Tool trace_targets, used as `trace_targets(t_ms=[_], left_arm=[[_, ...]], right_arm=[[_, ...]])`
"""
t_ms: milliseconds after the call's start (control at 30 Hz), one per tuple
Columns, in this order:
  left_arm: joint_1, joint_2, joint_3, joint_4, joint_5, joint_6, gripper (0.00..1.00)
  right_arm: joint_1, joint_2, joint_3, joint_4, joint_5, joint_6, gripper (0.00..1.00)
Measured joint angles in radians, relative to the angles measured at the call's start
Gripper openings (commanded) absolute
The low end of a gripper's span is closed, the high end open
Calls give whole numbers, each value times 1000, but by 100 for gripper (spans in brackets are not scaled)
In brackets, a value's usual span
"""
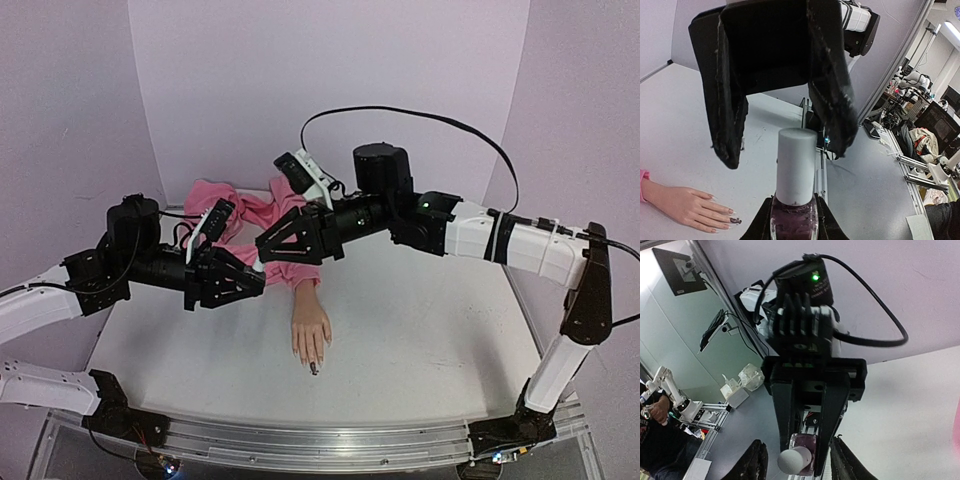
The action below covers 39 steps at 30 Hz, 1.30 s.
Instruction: Paint the nails
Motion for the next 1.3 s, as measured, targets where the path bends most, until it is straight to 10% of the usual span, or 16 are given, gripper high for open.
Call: trace_targets(t_ms=[967,1300], left_arm=[[0,12,19,-17,33,-15,0],[-4,-29,9,2,-325,89,0]], right_arm=[[10,32,0,122,-81,51,0],[11,60,23,183,161,122,0]])
